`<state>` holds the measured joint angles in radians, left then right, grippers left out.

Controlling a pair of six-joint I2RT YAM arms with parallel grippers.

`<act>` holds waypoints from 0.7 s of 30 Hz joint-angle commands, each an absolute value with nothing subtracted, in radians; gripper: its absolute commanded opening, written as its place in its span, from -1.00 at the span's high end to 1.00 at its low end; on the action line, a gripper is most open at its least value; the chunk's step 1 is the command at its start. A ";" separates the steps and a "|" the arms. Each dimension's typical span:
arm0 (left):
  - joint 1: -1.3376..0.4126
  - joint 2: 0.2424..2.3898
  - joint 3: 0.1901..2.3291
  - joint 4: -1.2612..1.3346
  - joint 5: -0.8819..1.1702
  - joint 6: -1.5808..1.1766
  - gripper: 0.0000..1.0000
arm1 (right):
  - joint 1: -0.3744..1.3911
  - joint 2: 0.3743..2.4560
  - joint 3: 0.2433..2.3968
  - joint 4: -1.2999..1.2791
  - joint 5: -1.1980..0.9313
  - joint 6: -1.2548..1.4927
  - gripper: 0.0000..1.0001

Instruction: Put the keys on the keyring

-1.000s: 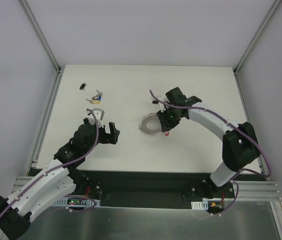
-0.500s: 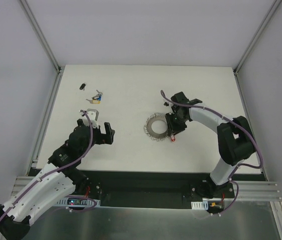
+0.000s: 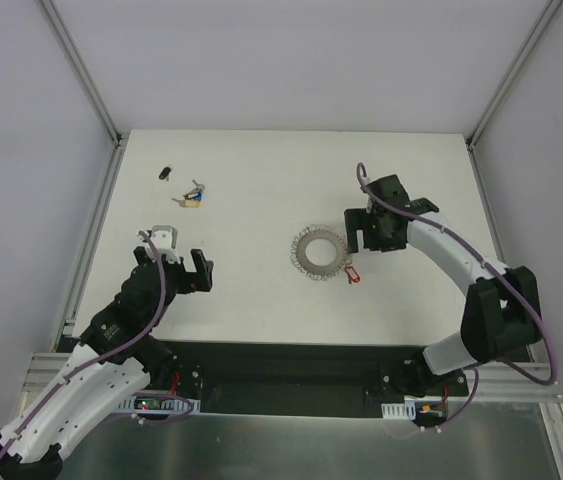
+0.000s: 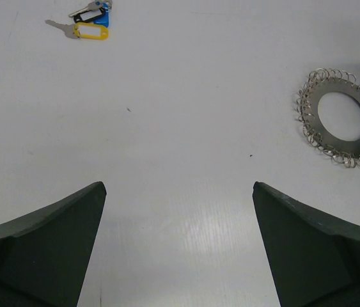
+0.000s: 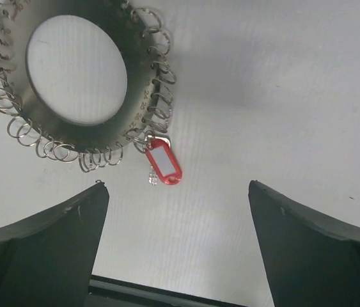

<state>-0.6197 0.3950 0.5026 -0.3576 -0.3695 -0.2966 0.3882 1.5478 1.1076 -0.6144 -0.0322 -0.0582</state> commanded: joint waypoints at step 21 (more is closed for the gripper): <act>-0.609 0.092 0.540 -0.433 -0.618 -0.244 -0.98 | 0.322 0.781 0.991 -0.604 0.646 0.028 -0.93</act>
